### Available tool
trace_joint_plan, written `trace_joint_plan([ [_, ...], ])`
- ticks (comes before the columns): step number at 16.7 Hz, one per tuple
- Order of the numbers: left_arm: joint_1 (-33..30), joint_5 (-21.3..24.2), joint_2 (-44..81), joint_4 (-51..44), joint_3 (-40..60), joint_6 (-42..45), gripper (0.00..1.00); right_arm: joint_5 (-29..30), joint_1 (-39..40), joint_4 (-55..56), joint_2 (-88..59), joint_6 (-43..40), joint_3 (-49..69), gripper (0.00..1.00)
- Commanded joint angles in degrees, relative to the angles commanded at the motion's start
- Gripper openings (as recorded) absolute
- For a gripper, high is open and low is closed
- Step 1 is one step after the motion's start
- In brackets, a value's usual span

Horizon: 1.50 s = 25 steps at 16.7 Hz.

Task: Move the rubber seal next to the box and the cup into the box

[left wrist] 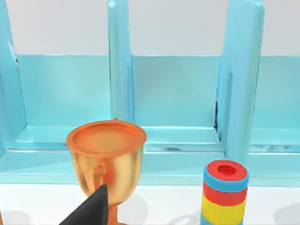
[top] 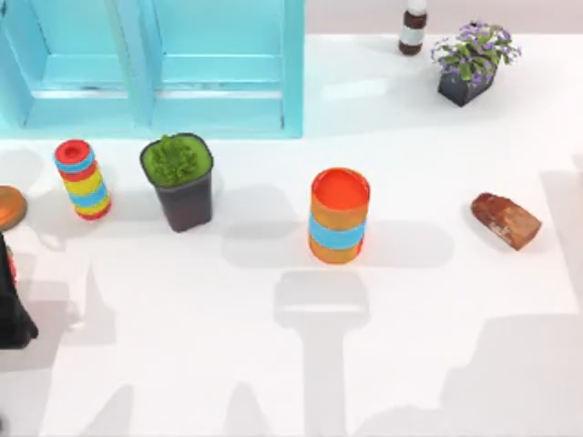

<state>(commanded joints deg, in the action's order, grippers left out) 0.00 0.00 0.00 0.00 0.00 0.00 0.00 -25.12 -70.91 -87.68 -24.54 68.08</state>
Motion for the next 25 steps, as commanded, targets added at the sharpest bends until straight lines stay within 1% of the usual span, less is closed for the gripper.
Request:
trace_joint_plan([
  [3,0.0,0.0,0.0,0.0,0.0,0.0,1.0,0.0,-7.34,1.19,-0.02,-7.35,-1.05,0.0],
  [5,0.0,0.0,0.0,0.0,0.0,0.0,1.0,0.0,-9.18,1.73,0.15,-9.18,-1.63,0.0],
  [11,0.0,0.0,0.0,0.0,0.0,0.0,1.0,-0.37,-9.24,2.33,0.36,-9.28,-1.63,0.0],
  [18,0.0,0.0,0.0,0.0,0.0,0.0,1.0,-2.34,-11.04,12.46,-0.52,-10.33,-6.5,0.0],
  [25,0.0,0.0,0.0,0.0,0.0,0.0,1.0,0.0,-9.08,17.09,-3.49,-9.03,-13.34,0.0],
])
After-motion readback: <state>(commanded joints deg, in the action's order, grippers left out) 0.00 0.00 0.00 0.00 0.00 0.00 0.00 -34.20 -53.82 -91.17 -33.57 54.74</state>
